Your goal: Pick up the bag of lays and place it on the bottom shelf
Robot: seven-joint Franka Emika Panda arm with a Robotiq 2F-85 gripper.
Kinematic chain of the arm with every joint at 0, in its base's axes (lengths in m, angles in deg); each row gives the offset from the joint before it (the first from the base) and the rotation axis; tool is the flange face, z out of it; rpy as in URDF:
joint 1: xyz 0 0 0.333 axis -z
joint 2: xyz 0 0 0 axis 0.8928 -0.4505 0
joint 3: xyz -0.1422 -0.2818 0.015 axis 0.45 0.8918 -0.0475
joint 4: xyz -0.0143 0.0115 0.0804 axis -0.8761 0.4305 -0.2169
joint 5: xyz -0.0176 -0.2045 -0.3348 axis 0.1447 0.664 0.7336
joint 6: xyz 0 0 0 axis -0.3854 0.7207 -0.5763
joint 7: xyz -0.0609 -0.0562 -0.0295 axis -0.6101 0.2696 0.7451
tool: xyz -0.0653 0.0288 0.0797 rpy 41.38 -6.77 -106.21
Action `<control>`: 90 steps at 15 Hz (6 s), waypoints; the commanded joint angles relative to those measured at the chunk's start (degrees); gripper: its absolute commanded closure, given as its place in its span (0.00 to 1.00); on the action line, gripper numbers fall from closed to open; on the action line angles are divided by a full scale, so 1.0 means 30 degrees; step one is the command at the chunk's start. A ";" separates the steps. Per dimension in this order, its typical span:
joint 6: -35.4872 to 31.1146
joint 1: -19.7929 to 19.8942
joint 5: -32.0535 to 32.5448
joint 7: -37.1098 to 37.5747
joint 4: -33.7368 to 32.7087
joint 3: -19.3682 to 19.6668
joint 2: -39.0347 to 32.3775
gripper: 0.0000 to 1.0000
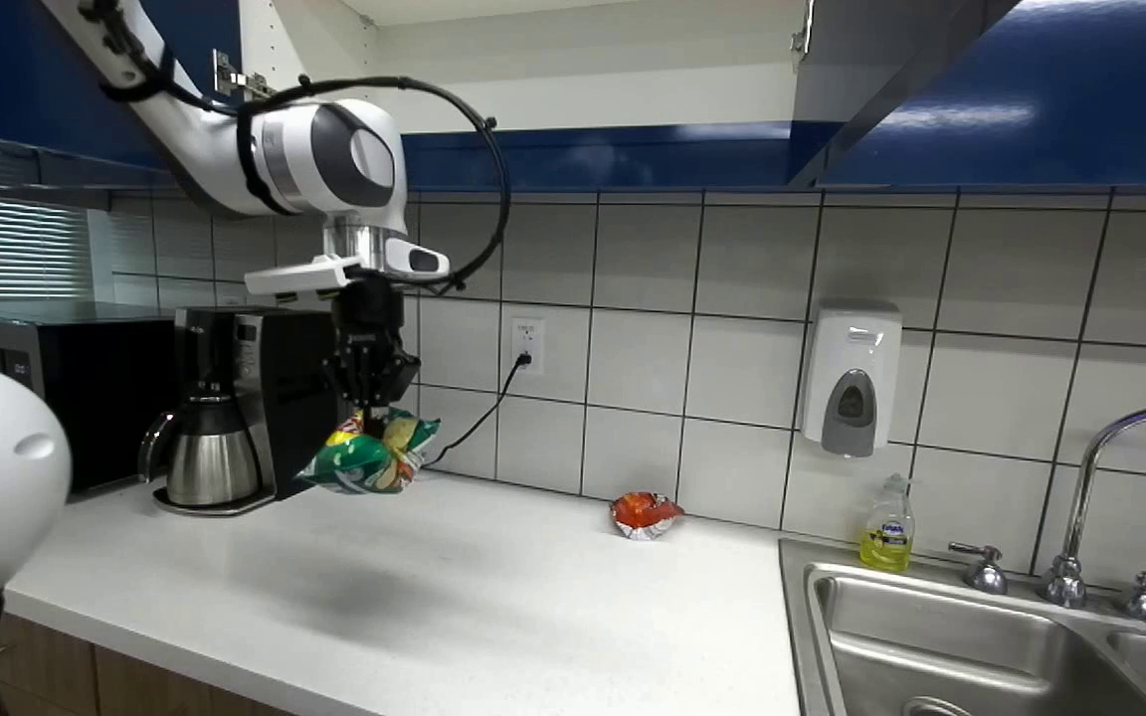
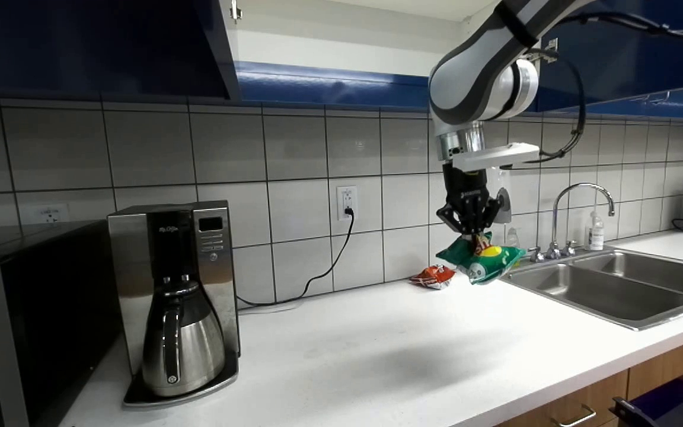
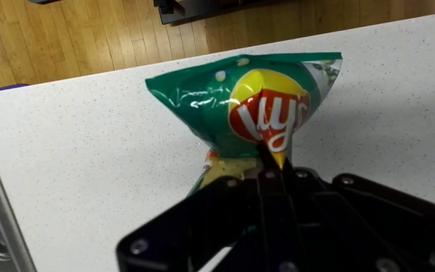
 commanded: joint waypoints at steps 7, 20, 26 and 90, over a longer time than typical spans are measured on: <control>0.5140 0.0656 -0.1504 0.0101 -0.2765 -0.0720 0.7284 1.00; 0.1916 0.1210 -0.1751 0.0684 -0.9840 -0.1381 0.6438 1.00; 0.0221 0.1547 -0.1752 0.1334 -1.2562 -0.1359 0.4171 1.00; 1.1279 0.0971 -0.0242 -0.0247 -2.6162 -0.1050 -0.6015 0.00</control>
